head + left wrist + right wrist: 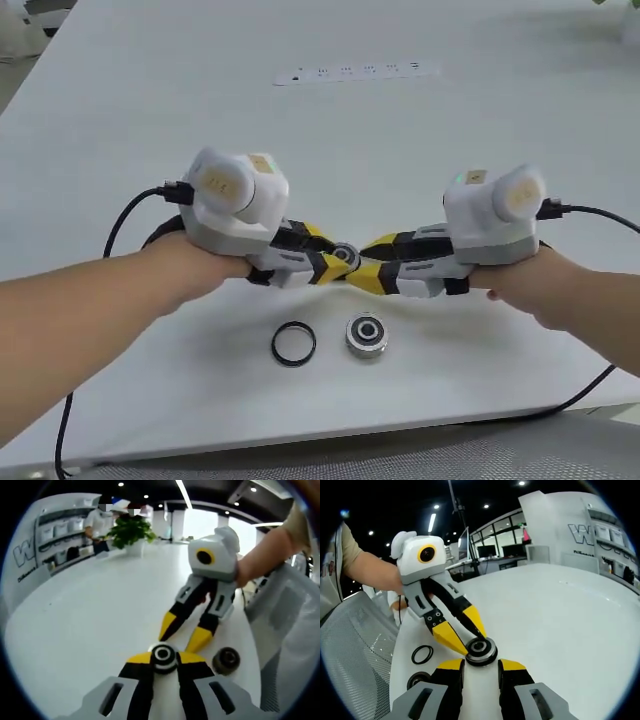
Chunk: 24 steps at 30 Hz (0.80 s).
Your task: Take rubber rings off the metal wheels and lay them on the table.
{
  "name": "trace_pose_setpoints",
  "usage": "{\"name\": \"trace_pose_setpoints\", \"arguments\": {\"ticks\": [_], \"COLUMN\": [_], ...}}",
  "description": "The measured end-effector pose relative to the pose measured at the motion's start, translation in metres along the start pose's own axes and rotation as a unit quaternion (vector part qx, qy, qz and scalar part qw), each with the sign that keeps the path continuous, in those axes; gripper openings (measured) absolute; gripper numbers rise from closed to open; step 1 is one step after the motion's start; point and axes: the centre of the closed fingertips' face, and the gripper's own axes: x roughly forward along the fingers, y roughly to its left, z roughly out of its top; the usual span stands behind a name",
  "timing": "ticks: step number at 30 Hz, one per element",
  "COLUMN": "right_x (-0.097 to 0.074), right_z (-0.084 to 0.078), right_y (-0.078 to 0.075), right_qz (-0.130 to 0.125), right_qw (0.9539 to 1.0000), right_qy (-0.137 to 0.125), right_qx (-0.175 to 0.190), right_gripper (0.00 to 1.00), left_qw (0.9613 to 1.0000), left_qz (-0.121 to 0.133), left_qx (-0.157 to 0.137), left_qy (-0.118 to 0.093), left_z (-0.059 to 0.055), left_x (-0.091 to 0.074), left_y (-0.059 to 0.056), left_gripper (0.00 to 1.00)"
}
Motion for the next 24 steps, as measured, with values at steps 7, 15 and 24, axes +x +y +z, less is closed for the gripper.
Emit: {"name": "trace_pose_setpoints", "arguments": {"ticks": [7,15,24], "right_x": [0.0,0.0022,0.0025], "right_z": [0.0001,0.0028,0.0003], "right_y": [0.0004,0.0014,0.0002], "right_qz": [-0.001,-0.002,-0.005], "right_qw": [1.0,1.0,1.0], "right_qy": [-0.001,-0.005,-0.001], "right_qx": [0.0,0.003,-0.001], "right_gripper": [0.24,0.23,0.21], "left_qw": [0.9991,0.9982,0.9982], "left_qz": [0.013,0.018,0.023], "left_qx": [0.039,0.054,0.054], "left_qy": [0.008,0.015,0.015], "left_z": [-0.0011,-0.001,-0.0015], "left_x": [0.0016,0.0015,0.0016], "left_y": [0.0009,0.0002,0.001], "left_gripper": [0.14,0.14,0.13]}}
